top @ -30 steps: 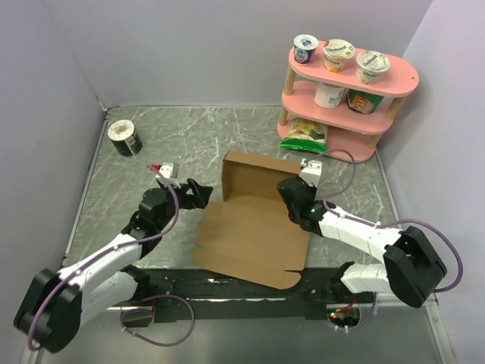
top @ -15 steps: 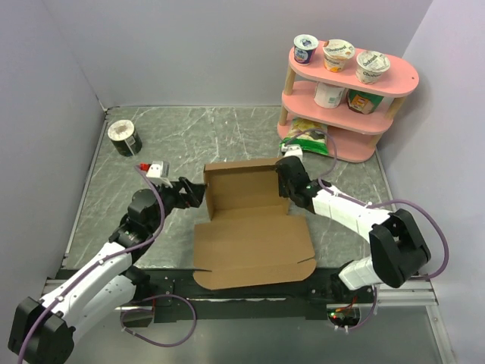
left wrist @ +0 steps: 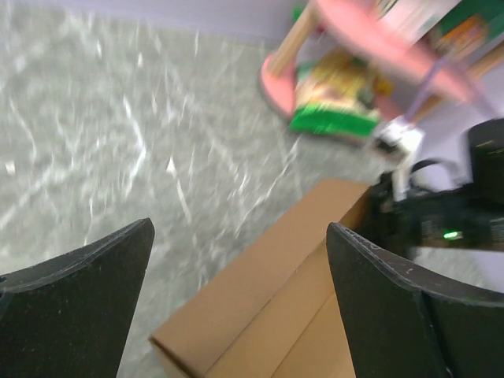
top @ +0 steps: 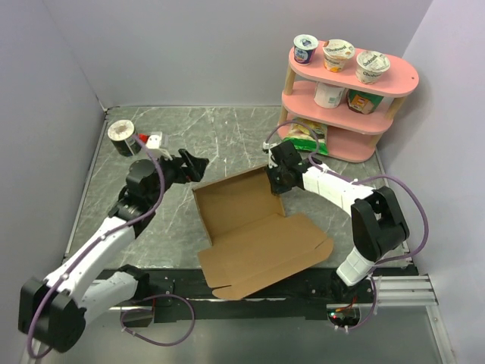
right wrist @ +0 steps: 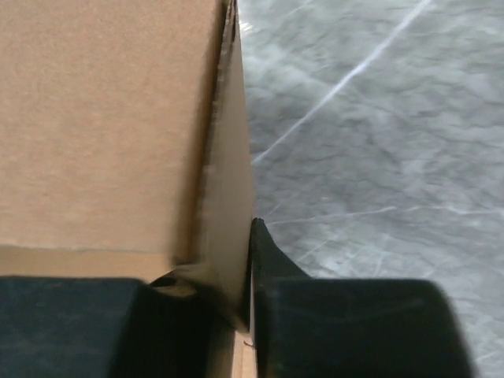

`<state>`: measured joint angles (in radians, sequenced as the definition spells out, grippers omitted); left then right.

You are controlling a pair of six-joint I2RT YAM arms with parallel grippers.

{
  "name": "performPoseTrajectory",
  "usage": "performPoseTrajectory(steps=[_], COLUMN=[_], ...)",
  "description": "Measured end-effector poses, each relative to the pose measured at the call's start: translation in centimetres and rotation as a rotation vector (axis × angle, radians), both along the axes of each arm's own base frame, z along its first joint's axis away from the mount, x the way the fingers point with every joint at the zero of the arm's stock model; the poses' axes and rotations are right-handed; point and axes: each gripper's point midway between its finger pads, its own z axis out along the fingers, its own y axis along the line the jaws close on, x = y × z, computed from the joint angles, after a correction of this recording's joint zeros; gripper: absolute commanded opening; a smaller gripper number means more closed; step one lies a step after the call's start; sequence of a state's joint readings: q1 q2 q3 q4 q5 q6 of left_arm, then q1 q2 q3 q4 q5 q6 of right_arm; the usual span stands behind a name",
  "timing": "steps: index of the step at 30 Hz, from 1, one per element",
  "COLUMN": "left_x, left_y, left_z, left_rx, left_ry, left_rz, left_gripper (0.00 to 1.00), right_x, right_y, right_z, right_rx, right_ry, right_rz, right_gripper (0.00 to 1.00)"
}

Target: Fold the paper box

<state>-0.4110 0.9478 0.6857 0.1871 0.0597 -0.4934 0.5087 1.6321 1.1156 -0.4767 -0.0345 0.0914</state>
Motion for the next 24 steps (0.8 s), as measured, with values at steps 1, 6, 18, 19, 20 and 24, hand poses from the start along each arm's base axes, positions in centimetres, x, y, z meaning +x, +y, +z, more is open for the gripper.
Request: performPoseTrajectory(steps=[1, 6, 18, 19, 20, 24], left_x=[0.4, 1.4, 1.6, 1.6, 1.6, 1.2], left_y=[-0.1, -1.1, -2.3, -2.2, -2.2, -2.0], left_z=[-1.1, -5.9, -10.5, -10.1, -9.9, -7.9], left_rx=[0.009, 0.026, 0.019, 0.017, 0.017, 0.017], left_ry=[0.03, 0.153, 0.23, 0.22, 0.211, 0.152], left_rz=[-0.005, -0.044, -0.092, -0.092, -0.093, -0.098], left_gripper=[0.96, 0.96, 0.96, 0.96, 0.96, 0.96], right_x=[-0.3, -1.3, -0.8, -0.6, -0.5, 0.1], right_y=[0.2, 0.7, 1.8, 1.9, 2.0, 2.4], right_z=[0.0, -0.3, 3.0, 3.3, 3.5, 3.6], right_rx=[0.011, 0.038, 0.094, 0.097, 0.099, 0.097], right_ry=[0.012, 0.059, 0.029, 0.02, 0.015, 0.013], right_rz=[0.013, 0.033, 0.061, 0.065, 0.065, 0.076], right_gripper=[0.49, 0.91, 0.67, 0.67, 0.65, 0.64])
